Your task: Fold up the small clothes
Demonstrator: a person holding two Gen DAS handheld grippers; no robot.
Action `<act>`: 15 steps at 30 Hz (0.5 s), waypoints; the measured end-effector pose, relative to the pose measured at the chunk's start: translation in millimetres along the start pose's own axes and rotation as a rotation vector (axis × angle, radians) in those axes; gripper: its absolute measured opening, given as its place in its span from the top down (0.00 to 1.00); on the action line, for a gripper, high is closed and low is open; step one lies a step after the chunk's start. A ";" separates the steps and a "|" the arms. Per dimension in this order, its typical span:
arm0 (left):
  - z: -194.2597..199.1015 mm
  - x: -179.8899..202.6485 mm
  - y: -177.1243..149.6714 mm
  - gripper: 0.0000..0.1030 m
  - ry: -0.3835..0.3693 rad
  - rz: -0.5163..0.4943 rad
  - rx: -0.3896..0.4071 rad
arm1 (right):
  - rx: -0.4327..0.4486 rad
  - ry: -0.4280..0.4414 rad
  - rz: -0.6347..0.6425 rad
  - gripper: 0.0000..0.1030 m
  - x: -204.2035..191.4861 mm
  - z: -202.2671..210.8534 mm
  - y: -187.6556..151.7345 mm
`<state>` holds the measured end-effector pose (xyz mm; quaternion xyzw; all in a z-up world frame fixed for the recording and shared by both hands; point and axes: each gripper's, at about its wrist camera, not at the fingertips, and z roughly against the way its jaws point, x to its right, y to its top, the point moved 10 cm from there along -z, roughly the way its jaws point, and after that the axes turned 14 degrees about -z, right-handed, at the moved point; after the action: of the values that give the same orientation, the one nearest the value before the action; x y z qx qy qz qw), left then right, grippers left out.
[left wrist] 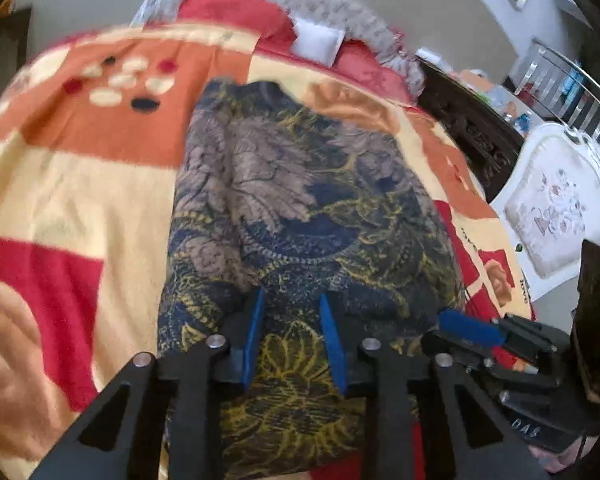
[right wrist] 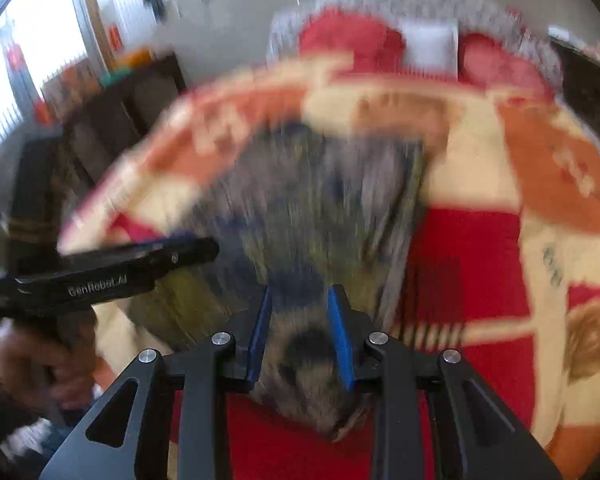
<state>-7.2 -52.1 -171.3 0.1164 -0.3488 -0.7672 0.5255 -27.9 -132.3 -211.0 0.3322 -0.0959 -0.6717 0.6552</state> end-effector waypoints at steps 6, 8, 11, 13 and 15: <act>2.5 21.0 6.1 0.11 -0.104 -0.042 0.015 | -0.002 0.097 -0.073 0.41 -2.6 -0.3 5.5; -2.4 39.0 7.8 0.00 -0.108 -0.099 0.002 | -0.010 0.123 -0.047 0.23 -14.0 0.2 0.3; -10.3 42.0 7.8 0.00 -0.006 -0.091 -0.013 | 0.020 0.063 0.011 0.21 -19.3 -0.8 -5.2; -11.7 42.3 8.3 0.00 0.018 -0.084 -0.014 | 0.053 0.053 -0.006 0.21 -20.3 3.1 -8.2; -11.1 40.2 9.7 0.00 -0.002 -0.069 -0.007 | 0.054 0.056 -0.018 0.22 -19.0 4.2 -7.6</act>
<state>-11.1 -94.3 -165.5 0.1259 -0.3425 -0.7862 0.4987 -38.0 -114.7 -206.1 0.3693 -0.0926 -0.6653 0.6422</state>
